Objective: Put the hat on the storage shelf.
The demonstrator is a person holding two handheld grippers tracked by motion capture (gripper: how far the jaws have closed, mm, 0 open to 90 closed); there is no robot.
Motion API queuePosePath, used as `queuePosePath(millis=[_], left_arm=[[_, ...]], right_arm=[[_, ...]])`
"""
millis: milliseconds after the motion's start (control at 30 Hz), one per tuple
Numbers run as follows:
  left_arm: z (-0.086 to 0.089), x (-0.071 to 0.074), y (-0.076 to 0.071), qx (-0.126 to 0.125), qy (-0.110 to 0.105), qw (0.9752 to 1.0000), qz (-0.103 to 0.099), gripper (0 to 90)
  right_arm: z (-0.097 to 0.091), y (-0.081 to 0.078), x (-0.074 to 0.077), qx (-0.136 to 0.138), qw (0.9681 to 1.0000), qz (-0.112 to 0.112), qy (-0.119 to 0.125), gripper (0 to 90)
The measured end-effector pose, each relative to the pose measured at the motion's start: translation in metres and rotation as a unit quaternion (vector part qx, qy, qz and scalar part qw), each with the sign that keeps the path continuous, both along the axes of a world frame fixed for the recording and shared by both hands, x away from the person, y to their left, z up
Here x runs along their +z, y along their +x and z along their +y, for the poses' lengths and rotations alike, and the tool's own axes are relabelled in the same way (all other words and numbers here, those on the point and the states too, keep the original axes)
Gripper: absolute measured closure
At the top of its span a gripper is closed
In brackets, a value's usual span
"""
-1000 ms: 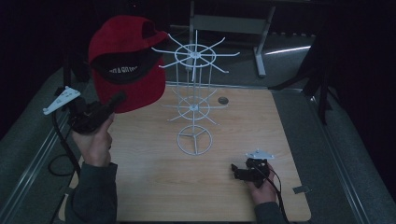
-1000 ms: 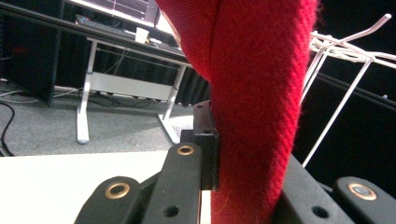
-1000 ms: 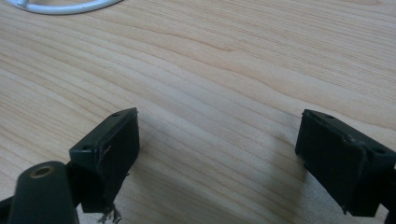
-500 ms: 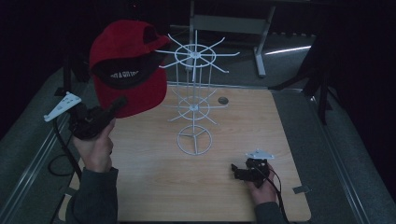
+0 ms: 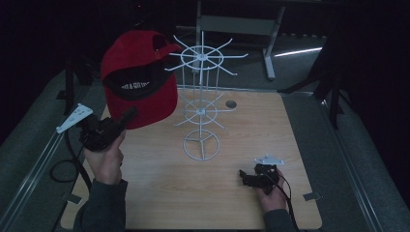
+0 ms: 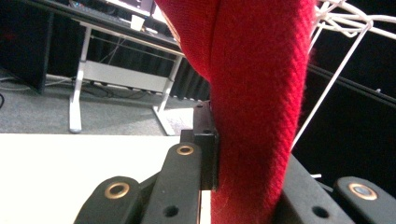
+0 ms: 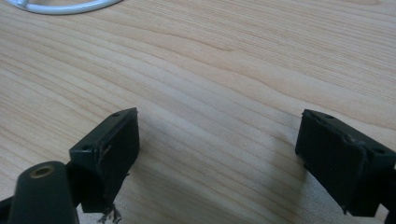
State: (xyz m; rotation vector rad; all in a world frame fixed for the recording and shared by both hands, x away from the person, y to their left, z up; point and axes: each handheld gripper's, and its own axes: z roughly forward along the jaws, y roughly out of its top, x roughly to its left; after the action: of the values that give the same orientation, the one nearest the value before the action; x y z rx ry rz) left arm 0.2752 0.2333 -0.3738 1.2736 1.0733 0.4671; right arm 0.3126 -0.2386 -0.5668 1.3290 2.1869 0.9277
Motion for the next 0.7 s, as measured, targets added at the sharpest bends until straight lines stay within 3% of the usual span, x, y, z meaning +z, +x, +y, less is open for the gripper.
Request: queuePosePath(millis=[467, 700], left_arm=[[-0.007, -0.026, 0.002, -0.001, -0.010, 0.9997, 0.024, 85.1], [-0.012, -0.035, 0.002, 0.008, 0.017, 0.9994, 0.030, 85.0]], right_arm=[[0.000, 0.000, 0.000, -0.001, 1.0000, 0.001, 0.000, 13.4], [0.000, 0.000, 0.000, 0.000, 1.0000, 0.000, 0.000, 13.4]])
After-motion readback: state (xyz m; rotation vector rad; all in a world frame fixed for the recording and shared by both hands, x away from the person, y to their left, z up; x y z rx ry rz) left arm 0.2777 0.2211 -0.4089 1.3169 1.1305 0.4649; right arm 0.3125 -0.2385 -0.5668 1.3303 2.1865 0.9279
